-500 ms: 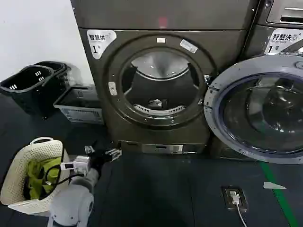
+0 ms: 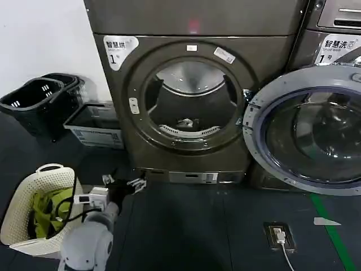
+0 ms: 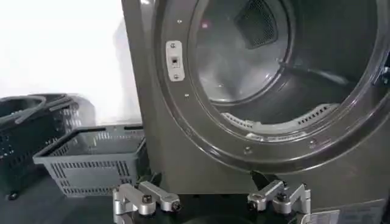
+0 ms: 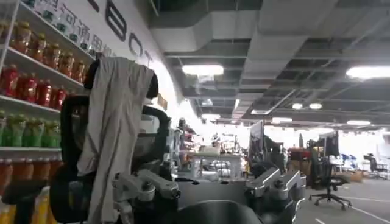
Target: Grasp the clothes from the dryer.
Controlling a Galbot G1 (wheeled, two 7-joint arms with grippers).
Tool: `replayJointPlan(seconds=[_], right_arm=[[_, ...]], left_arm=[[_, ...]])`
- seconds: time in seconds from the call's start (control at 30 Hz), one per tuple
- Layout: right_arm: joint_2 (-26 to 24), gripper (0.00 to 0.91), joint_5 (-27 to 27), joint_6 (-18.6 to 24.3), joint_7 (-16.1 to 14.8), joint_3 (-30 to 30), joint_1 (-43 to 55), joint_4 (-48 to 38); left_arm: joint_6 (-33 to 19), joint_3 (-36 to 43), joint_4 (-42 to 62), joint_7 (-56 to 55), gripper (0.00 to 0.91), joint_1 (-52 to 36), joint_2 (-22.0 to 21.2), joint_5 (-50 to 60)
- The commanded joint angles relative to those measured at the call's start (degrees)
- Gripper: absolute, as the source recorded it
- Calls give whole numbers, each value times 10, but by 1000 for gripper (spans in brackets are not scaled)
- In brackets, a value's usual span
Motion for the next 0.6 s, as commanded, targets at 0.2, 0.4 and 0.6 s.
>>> replayJointPlan(seconds=[0.2, 0.4, 0.6], right_arm=[[0, 907, 2, 9, 6, -1, 0, -8], [-1, 907, 2, 8, 8, -1, 1, -10], [-3, 907, 4, 8, 10, 1, -1, -15]], left_arm=[[28, 3, -1, -2, 907, 1, -1, 3], [28, 4, -1, -3, 907, 2, -1, 3], [28, 4, -1, -4, 907, 0, 0, 3]])
